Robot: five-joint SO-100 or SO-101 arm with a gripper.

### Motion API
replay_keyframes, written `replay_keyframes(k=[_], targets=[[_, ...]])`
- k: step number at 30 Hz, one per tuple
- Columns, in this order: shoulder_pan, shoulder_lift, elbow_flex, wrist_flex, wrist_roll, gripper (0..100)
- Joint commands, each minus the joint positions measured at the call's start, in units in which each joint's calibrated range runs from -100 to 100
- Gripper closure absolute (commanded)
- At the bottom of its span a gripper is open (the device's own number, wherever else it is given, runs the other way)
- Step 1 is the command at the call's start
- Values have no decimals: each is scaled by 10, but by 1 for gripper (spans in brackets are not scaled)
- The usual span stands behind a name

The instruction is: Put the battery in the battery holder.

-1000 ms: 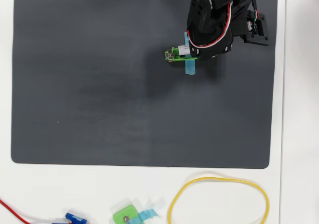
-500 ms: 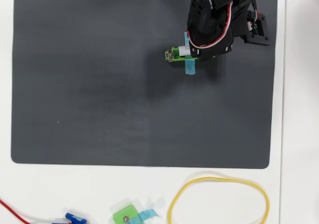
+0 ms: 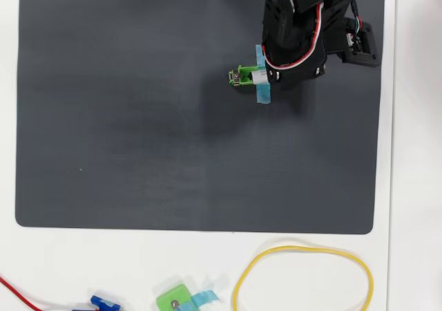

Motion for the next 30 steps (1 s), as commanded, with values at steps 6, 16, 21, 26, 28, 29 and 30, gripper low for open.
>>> replay_keyframes(k=[6, 16, 21, 26, 28, 29, 30], targets=[[32, -1, -4, -9, 1, 100], [36, -8, -3, -9, 1, 100], [36, -6, -3, -8, 1, 100], [53, -2, -3, -9, 1, 100], [54, -2, -3, -9, 1, 100], [54, -2, -3, -9, 1, 100], [54, -2, -3, -9, 1, 100]])
